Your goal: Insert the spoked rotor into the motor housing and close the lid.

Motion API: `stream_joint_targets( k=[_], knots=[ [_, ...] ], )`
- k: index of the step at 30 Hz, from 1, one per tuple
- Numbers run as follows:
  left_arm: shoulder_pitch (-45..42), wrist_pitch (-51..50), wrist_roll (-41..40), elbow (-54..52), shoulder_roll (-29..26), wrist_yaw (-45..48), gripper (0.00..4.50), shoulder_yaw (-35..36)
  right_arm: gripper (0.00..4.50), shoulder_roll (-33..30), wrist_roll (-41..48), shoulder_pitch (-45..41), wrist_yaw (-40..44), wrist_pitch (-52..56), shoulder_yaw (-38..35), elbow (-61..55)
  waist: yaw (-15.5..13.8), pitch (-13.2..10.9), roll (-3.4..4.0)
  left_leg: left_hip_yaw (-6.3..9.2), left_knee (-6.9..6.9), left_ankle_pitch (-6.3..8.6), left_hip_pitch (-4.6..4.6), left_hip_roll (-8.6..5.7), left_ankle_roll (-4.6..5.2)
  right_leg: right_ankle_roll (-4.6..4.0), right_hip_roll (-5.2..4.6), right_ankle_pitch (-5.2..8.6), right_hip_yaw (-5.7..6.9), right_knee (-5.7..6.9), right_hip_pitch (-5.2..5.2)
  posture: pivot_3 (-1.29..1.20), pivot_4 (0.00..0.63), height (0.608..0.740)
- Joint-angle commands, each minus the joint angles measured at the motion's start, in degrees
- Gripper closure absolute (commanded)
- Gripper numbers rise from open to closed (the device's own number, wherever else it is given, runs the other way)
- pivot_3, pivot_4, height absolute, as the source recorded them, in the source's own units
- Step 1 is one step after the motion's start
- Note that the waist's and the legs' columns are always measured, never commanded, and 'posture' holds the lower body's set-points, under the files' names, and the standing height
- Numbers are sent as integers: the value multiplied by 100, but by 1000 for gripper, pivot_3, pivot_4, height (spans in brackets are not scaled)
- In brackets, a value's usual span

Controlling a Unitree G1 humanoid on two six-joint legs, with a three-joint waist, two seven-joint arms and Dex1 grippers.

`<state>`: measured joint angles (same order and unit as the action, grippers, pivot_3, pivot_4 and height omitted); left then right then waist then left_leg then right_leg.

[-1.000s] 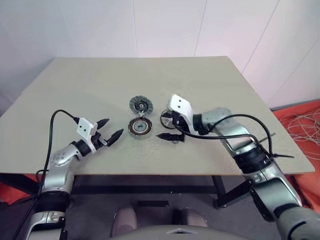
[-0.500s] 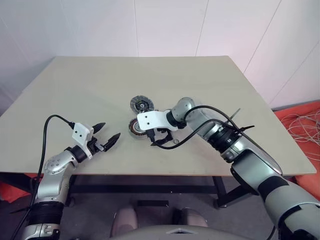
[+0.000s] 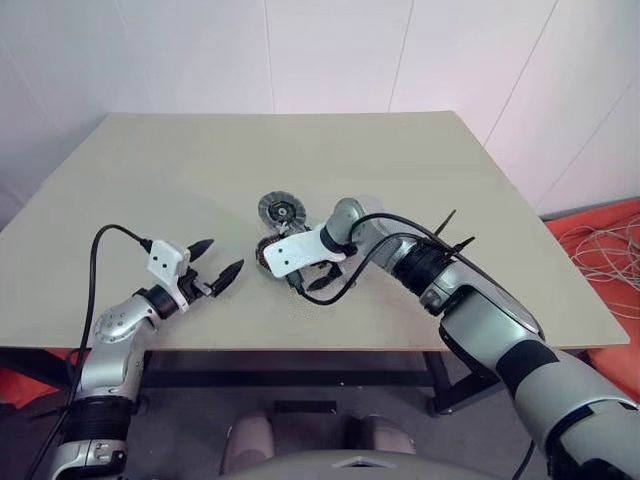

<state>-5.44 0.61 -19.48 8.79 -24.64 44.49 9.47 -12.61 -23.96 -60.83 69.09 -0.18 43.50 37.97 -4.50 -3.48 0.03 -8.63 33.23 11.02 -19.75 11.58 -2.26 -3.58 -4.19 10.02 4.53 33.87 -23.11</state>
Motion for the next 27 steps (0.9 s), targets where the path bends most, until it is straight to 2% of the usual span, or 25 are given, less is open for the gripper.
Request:
stream_joint_targets(
  k=[1,5,9,18,27],
  knots=[
    [-94,150,-15,-25,4,-6,0,38,1644,147,-218,-222,-86,-225,32,267,36,0,0,0,0,0,1,0,0,0,0,0,0,1,0,0,0,740],
    [-99,178,-8,-11,11,-12,0,37,3172,282,-331,-279,-135,-408,17,544,62,0,1,1,0,0,8,2,0,-2,0,0,-1,2,5,0,0,740],
    [-106,208,3,30,-1,-12,0,46,4472,367,-394,-307,-195,-569,-31,657,64,0,0,1,0,0,21,6,0,-4,1,1,-1,2,15,0,0,740],
    [-169,285,25,141,0,3,0,26,4472,422,-436,-341,-257,-859,-117,582,63,-2,4,0,0,0,17,9,-1,-12,3,-3,-1,5,6,0,0,740],
    [-237,307,42,235,-13,33,0,18,4472,-63,-115,-233,559,-1748,-155,-554,57,-4,2,-4,0,0,-5,9,0,-18,4,-4,0,4,-12,0,0,740]
  ],
)
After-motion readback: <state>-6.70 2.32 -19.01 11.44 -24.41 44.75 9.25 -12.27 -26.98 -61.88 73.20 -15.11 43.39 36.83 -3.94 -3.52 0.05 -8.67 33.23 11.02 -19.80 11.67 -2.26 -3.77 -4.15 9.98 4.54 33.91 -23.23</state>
